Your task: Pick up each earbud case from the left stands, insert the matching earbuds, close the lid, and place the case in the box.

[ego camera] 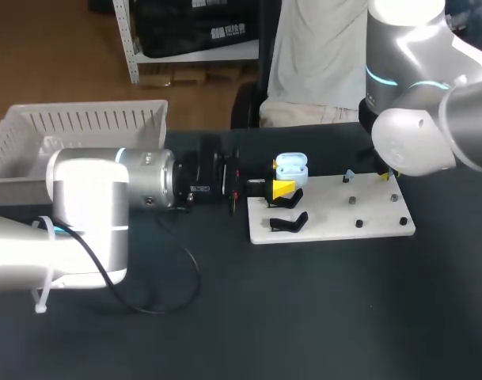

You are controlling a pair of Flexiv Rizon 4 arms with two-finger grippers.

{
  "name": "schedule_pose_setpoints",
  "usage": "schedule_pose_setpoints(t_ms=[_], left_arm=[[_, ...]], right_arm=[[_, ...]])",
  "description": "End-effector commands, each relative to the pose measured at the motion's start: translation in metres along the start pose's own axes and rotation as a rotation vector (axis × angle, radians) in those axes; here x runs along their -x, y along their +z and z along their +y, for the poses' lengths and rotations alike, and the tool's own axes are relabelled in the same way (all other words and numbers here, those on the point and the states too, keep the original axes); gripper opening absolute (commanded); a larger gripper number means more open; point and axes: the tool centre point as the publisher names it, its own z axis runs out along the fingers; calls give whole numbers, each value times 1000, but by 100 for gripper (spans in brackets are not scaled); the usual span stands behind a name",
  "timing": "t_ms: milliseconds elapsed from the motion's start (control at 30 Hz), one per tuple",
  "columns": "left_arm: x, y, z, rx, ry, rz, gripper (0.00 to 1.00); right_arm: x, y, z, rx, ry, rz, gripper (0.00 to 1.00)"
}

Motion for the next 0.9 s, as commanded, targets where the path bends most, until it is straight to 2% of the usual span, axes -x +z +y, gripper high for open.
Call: schedule_pose_setpoints(t_ms=[33,100,400,633,767,900], left_arm=[[-2,0,0,2,4,-6,0],[-2,0,0,2,4,-6,0],[-2,0,0,2,4,-6,0],[-2,0,0,2,4,-6,0],[-2,0,0,2,4,-6,0],[-2,0,0,2,4,-6,0]], right_arm=[[2,1,2,-6,2,5,16],[2,1,2,-8,3,5,0],[-1,-12,-2,-44,36,3,0],[-10,-65,5,-58,71,-2,0],[-23,-98,15,-63,76,-2,0],[-40,-131,33,-28,115,30,0]])
